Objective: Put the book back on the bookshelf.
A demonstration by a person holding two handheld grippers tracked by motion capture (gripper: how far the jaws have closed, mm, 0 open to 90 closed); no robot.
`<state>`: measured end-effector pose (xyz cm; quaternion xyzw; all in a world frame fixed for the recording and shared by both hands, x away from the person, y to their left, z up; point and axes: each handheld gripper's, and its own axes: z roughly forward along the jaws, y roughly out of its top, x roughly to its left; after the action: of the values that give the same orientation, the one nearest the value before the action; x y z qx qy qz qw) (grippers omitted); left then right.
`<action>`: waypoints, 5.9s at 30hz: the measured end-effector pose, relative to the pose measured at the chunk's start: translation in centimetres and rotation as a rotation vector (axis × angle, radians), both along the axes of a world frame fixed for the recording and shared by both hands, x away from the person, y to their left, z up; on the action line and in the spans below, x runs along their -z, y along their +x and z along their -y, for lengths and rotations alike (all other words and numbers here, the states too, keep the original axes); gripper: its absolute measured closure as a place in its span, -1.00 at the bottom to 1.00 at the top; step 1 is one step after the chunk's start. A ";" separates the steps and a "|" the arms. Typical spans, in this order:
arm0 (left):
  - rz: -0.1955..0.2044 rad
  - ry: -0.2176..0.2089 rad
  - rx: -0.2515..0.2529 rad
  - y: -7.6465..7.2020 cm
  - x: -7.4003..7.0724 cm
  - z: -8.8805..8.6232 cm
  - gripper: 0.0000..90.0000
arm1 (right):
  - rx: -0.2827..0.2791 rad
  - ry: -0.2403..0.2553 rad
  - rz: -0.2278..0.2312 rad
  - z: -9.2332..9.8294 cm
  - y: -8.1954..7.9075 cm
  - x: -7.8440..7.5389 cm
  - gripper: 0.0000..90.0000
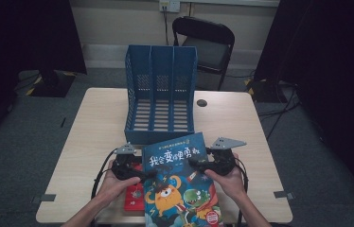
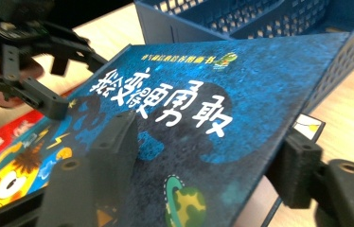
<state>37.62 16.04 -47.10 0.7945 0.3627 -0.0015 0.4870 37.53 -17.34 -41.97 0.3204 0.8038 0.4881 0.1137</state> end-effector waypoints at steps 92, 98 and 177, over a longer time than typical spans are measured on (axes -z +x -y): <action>0.330 -0.288 0.015 1.0 -15.8 -1.6 0.54 | 0.143 0.127 0.213 -2.2 1.5 -11.2 -0.20; 0.355 -0.280 0.057 -0.5 -14.8 0.1 0.58 | 0.121 0.159 0.243 -1.4 0.0 -11.0 -0.18; 0.362 -0.251 0.102 -0.6 -16.9 -0.3 0.78 | 0.031 0.015 0.150 -2.2 0.6 -4.5 -0.31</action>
<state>37.06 16.31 -30.23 0.7321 0.2257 0.0715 0.6387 38.08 -15.15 -37.43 0.2962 0.7844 0.5149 0.1785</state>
